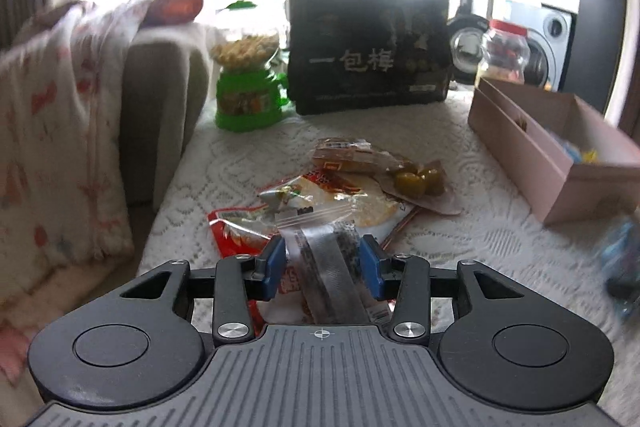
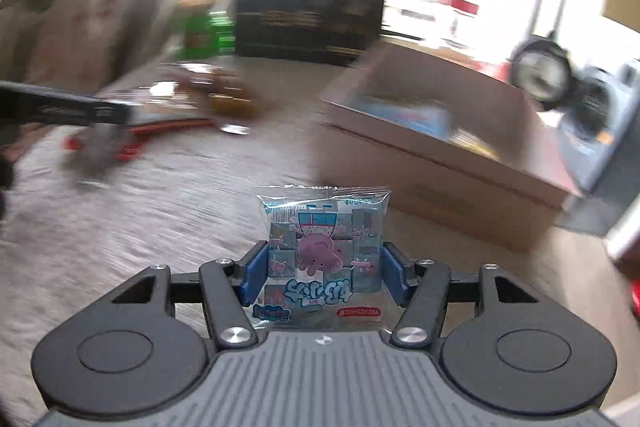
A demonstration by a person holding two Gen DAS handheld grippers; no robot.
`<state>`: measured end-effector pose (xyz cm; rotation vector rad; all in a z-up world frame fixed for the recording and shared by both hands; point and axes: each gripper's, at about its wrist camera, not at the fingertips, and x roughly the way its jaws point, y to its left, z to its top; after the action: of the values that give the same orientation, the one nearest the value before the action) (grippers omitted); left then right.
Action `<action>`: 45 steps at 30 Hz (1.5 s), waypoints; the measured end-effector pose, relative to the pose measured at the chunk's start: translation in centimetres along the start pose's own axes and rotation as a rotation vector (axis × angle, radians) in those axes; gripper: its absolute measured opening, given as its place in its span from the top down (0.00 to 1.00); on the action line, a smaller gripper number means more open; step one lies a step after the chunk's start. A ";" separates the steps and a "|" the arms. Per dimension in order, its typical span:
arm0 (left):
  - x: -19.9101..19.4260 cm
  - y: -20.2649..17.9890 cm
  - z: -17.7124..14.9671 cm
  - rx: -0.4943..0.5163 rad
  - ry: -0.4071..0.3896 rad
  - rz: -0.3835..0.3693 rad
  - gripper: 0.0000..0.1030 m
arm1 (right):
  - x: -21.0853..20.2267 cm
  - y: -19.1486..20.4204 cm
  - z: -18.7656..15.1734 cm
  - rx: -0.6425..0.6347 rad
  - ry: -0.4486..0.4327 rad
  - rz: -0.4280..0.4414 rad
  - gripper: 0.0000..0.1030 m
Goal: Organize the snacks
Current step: 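Grasp the blue candy bag with the right tool while the left tool grasps a clear packet, then carry the blue candy bag and the clear packet toward the pink box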
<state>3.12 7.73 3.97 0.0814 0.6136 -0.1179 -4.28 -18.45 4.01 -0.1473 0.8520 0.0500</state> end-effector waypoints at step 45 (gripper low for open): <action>-4.0 -5.9 0.6 0.065 -0.002 -0.088 0.85 | 1.3 -0.2 -1.8 0.107 -0.041 0.021 0.22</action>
<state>-0.60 2.13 6.57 0.1169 0.6115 -0.2232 -4.69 -18.97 1.90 -0.0374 0.8134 0.0267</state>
